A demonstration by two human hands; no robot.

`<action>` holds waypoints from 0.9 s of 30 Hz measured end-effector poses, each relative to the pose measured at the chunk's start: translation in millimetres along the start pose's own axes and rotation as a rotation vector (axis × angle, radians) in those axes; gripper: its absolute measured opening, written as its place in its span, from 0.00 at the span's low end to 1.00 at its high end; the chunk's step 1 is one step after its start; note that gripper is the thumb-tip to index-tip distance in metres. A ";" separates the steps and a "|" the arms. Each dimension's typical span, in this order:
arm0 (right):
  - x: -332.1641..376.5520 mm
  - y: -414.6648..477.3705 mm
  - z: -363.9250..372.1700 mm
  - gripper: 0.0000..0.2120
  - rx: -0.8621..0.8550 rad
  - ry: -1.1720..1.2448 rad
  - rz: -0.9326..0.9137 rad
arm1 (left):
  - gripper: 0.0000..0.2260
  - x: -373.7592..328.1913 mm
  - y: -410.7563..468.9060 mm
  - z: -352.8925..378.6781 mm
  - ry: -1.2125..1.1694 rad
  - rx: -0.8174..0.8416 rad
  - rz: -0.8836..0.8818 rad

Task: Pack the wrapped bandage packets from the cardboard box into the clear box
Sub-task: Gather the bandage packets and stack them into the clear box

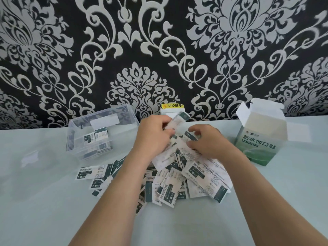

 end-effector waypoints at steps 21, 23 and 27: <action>45.8 -29.4 -15.4 0.06 0.095 1.309 -0.107 | 0.09 -7.2 -21.9 -14.9 -1.081 -0.323 -0.173; 53.8 -31.4 -11.2 0.11 0.075 1.254 -0.148 | 0.08 -8.8 -23.6 -9.0 -1.123 -0.346 -0.175; 49.0 -29.0 -16.2 0.12 -0.070 1.393 -0.017 | 0.07 -7.5 -25.4 -7.9 -1.146 -0.434 -0.166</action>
Point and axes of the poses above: each hand's wrist, its own y-axis towards the middle knuckle, its own z-axis out of the palm, x = y × z, the point moved 3 cm from there along y, towards the middle knuckle, and after that the axes turned 14 degrees about -y, right-handed, at the moved point
